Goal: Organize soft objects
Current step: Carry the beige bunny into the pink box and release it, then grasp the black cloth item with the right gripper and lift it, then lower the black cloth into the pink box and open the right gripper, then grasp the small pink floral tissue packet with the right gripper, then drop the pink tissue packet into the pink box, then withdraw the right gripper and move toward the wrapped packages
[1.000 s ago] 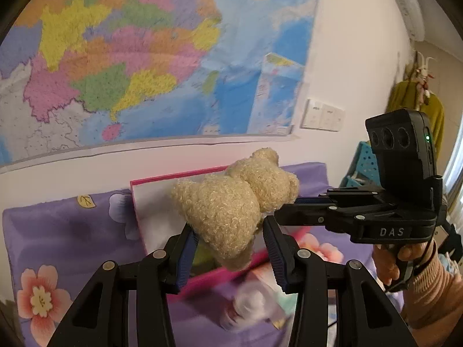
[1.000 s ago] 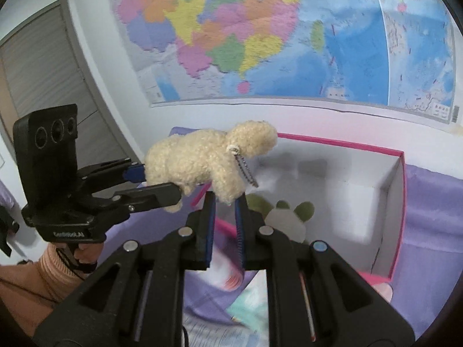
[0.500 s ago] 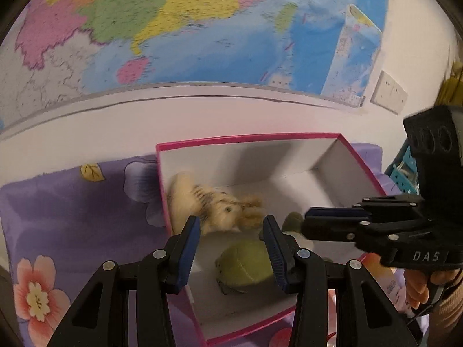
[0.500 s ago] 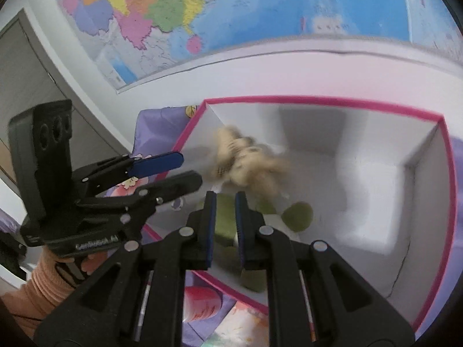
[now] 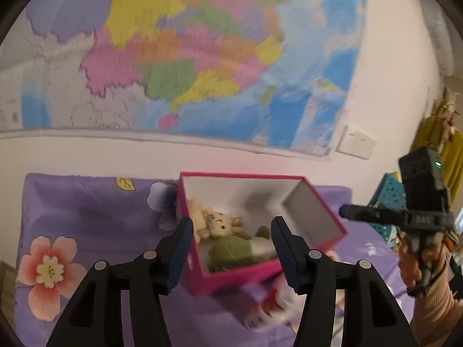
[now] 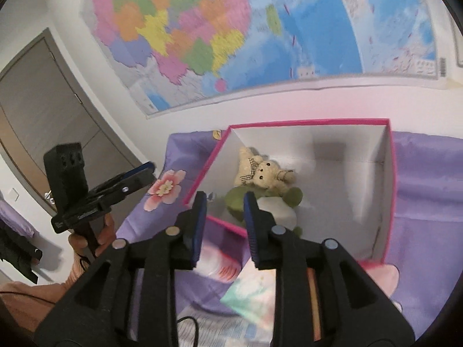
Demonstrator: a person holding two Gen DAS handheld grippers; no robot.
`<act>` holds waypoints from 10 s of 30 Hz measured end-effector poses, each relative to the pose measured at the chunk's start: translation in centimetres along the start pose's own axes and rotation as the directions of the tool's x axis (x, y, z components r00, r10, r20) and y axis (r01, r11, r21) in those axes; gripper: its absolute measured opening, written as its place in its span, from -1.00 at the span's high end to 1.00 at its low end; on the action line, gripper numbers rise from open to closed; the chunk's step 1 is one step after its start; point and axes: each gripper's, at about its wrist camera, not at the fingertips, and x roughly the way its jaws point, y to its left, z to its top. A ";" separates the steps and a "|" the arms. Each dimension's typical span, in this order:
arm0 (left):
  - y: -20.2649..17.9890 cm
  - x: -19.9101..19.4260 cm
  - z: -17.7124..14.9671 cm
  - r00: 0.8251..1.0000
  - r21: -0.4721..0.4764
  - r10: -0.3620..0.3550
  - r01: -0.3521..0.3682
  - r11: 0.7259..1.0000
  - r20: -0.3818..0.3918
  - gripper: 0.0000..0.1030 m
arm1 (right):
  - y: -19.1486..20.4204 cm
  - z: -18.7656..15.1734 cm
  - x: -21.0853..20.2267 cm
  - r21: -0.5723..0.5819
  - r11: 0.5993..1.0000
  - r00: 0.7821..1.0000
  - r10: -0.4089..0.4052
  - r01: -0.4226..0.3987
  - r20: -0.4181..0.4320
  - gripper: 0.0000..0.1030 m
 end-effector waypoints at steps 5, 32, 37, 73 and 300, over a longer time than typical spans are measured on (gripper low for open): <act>-3.0 -3.5 -1.7 0.999 0.077 -0.045 0.042 0.996 0.030 -0.18 | 0.9 -1.5 -3.4 -0.012 1.000 1.000 -0.020 0.020 0.023 0.33; -12.5 0.1 -13.2 0.905 0.095 -0.274 0.319 0.943 -0.327 -0.19 | 0.4 -17.2 -6.5 0.050 0.978 0.956 -0.187 0.203 -0.225 -0.25; -13.3 0.5 -14.0 0.898 0.100 -0.273 0.325 0.941 -0.344 -0.19 | -0.1 -18.7 -4.7 0.054 0.969 0.940 -0.218 0.240 -0.264 -0.36; -18.8 1.2 -9.0 0.894 0.224 -0.345 0.412 0.883 -0.286 0.41 | 4.3 -11.0 -9.9 -0.053 0.994 0.994 -0.096 0.099 0.057 0.58; -6.8 1.5 -15.3 0.865 -0.220 -0.242 0.157 0.963 -0.439 -0.19 | -5.0 -16.5 1.7 0.315 0.949 0.965 0.091 -0.009 -0.247 -0.15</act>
